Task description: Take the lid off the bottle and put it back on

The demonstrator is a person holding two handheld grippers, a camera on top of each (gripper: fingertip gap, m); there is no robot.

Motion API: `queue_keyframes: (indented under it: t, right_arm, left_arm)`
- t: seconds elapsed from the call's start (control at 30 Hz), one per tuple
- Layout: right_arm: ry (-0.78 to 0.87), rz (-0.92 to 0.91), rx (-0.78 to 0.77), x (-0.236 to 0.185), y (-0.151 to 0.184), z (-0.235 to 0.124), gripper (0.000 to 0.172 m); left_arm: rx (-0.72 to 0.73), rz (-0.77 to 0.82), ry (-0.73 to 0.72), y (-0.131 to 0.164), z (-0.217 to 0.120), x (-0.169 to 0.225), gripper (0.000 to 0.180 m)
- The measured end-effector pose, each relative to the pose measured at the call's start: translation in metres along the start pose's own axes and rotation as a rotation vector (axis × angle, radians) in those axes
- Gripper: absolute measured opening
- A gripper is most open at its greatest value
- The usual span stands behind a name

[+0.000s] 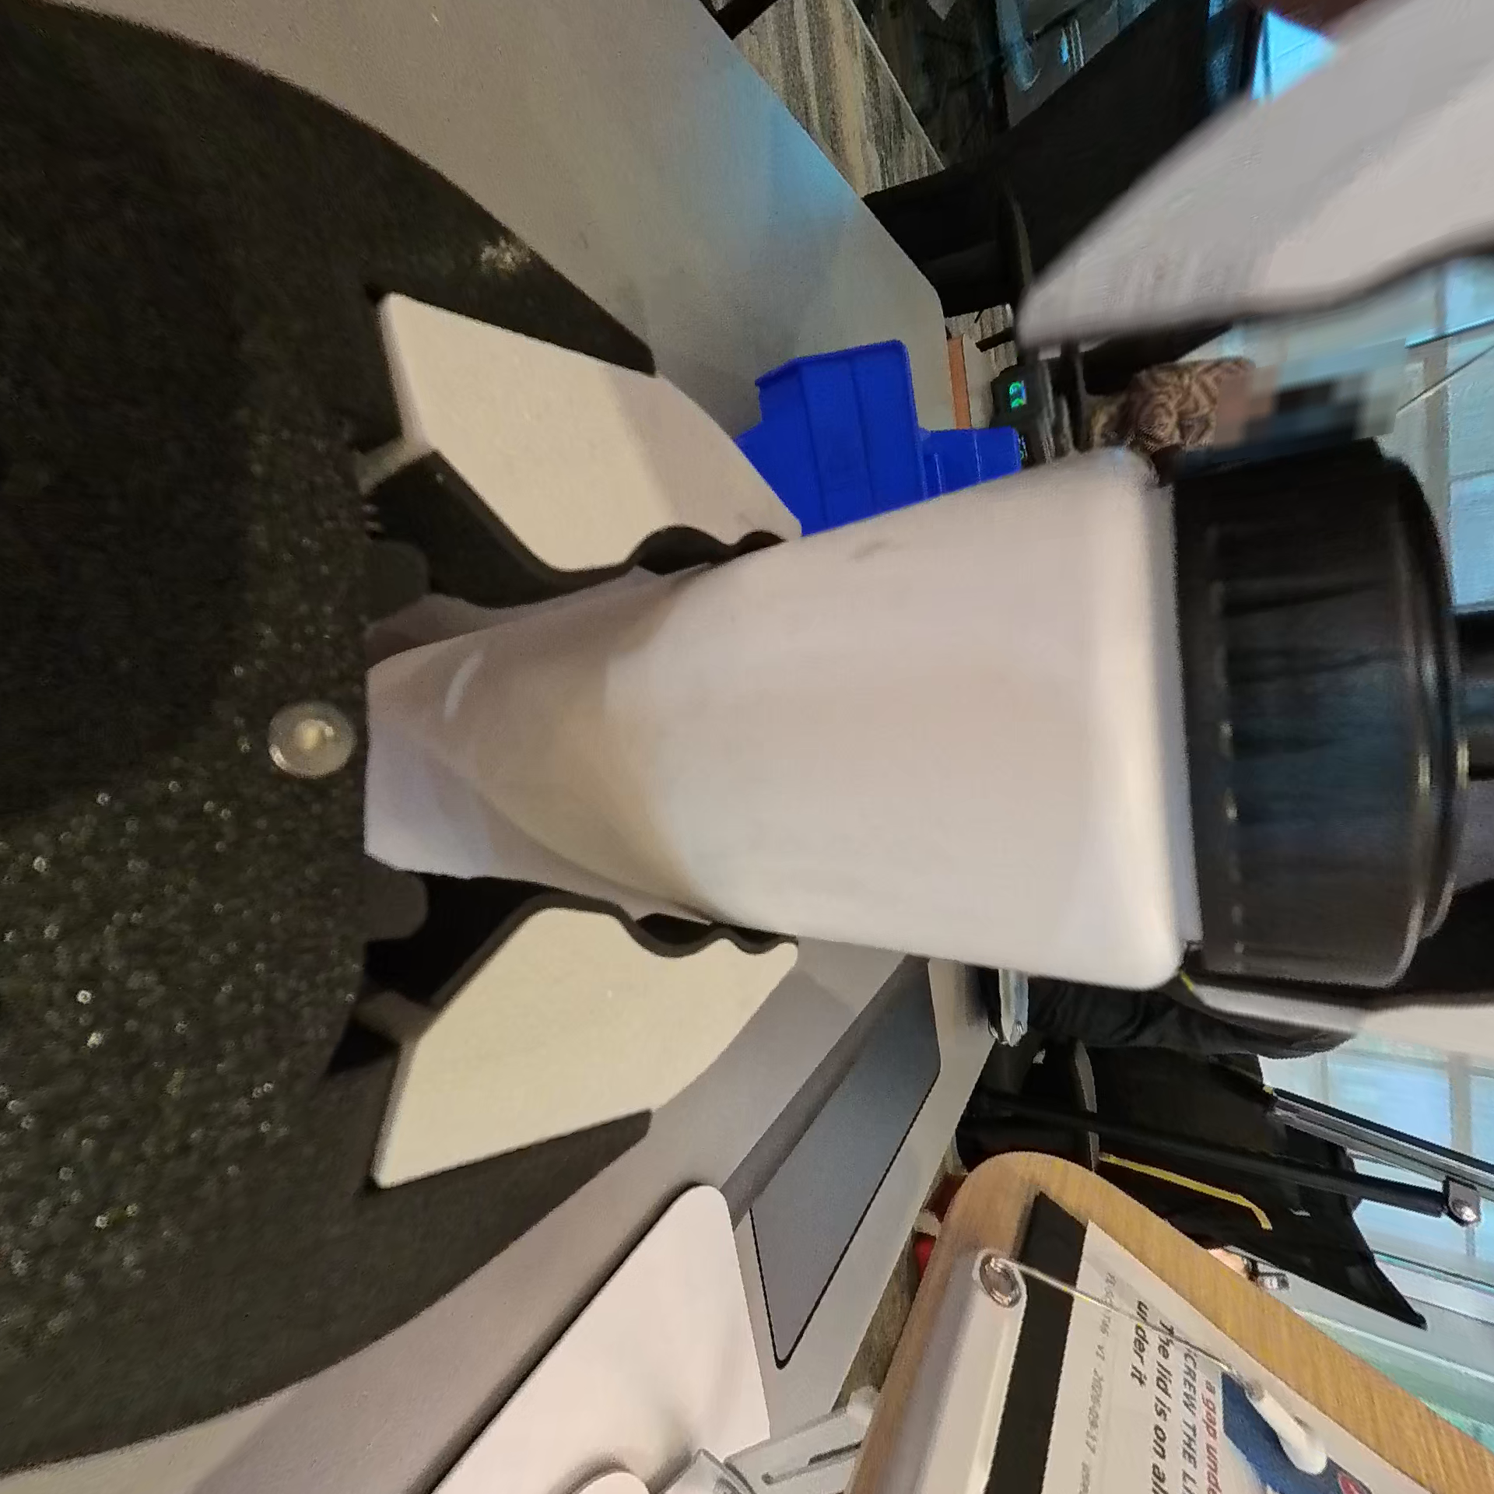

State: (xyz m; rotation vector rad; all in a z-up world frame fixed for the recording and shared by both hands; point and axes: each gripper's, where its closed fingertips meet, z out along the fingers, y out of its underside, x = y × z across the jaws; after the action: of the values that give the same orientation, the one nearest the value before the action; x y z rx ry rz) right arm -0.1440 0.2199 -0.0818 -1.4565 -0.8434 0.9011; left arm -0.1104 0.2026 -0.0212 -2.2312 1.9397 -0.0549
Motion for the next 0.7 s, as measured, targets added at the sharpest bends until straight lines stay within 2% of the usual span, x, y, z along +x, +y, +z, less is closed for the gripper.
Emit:
queue_keyframes:
  t: [0.03,0.17,0.23,0.33,0.53,0.6,0.7]
  right_arm:
    - [0.008,-0.001,-0.001,0.001,0.000,0.000,0.085]
    - [0.024,-0.001,0.000,0.002,0.000,0.002,0.085]
    - [0.030,-0.001,0.002,0.002,0.000,0.002,0.085]
    - [0.030,-0.003,-0.003,0.002,0.000,0.001,0.085]
    - [0.029,-0.002,-0.005,0.002,0.000,0.001,0.085]
    - [0.030,-0.003,-0.006,0.002,0.000,0.001,0.085]
    - [0.029,-0.003,-0.004,0.002,0.000,0.000,0.085]
  left_arm:
    - [0.019,-0.069,-0.006,-0.004,-0.004,0.003,0.099]
    - [0.107,-0.454,0.006,-0.015,-0.025,0.005,0.095]
    - [0.112,-0.486,-0.038,-0.014,-0.028,0.000,0.091]
    - [0.035,-0.502,-0.138,0.001,-0.022,-0.012,0.087]
    - [0.001,-0.589,-0.050,0.007,-0.005,-0.014,0.086]
    - [0.021,-0.631,0.018,0.003,-0.003,-0.010,0.076]
    - [0.024,-0.590,0.017,0.002,-0.002,-0.009,0.076]
